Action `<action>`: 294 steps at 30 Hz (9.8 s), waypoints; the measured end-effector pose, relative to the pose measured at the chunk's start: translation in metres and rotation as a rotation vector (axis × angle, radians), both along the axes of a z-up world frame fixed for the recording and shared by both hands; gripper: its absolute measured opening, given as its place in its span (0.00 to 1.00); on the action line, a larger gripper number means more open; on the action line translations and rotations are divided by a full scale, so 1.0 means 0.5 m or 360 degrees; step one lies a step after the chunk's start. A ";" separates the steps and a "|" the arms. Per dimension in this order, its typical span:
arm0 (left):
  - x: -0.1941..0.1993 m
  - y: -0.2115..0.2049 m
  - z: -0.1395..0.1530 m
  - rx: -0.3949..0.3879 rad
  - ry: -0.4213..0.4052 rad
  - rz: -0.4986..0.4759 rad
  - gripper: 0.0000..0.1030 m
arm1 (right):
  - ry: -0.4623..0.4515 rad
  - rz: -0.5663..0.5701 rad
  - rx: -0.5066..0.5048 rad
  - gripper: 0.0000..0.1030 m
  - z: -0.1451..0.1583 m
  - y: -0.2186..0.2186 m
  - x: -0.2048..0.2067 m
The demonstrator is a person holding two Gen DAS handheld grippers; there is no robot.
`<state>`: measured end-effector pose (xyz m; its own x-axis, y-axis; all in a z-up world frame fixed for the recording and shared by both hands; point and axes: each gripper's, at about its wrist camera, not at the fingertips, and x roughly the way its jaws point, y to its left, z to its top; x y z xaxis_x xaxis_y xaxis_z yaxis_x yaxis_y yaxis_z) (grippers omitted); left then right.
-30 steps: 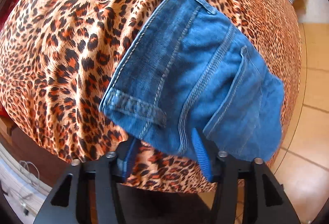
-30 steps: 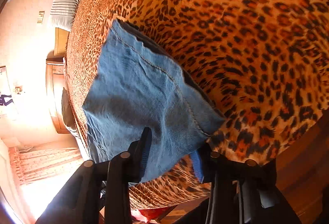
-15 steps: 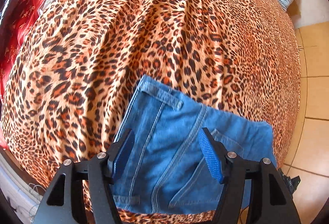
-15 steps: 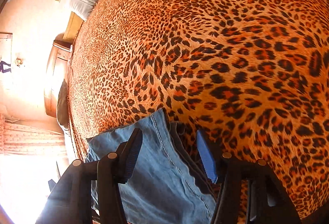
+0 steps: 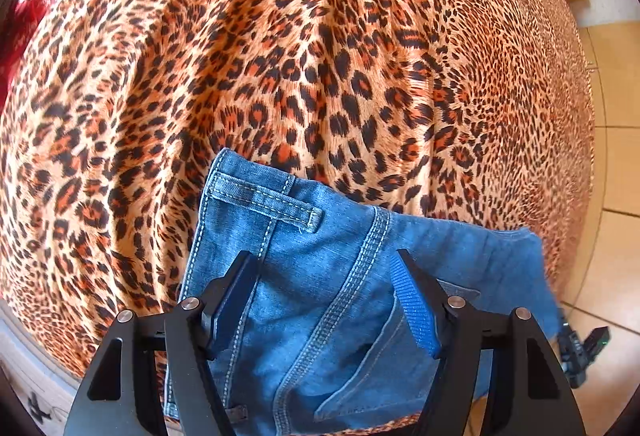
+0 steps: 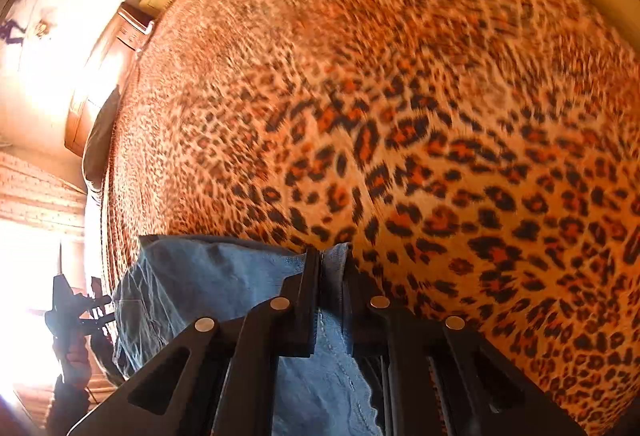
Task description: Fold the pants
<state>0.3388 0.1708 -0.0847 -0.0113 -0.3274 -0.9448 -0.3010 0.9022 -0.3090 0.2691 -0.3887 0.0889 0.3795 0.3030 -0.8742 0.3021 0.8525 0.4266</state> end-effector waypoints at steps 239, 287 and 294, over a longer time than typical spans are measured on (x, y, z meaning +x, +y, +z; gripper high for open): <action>0.054 0.196 0.304 -0.0134 0.0009 -0.0654 0.77 | 0.0092 0.0318 0.0762 0.53 -0.075 0.580 -0.107; 0.138 -0.087 0.156 -0.0295 0.0371 -0.2445 0.91 | 0.0018 -0.0986 0.1478 0.67 -0.232 0.901 -0.312; 0.165 -0.040 0.160 -0.0339 0.0340 -0.2250 0.45 | 0.0046 -0.0941 0.1418 0.24 -0.231 0.899 -0.306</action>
<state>0.4212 0.1508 -0.0050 -0.5709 -0.0545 -0.8192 0.7306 0.4215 -0.5372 0.1163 0.0609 -0.0266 0.6578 0.6116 -0.4396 0.5854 -0.0478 0.8093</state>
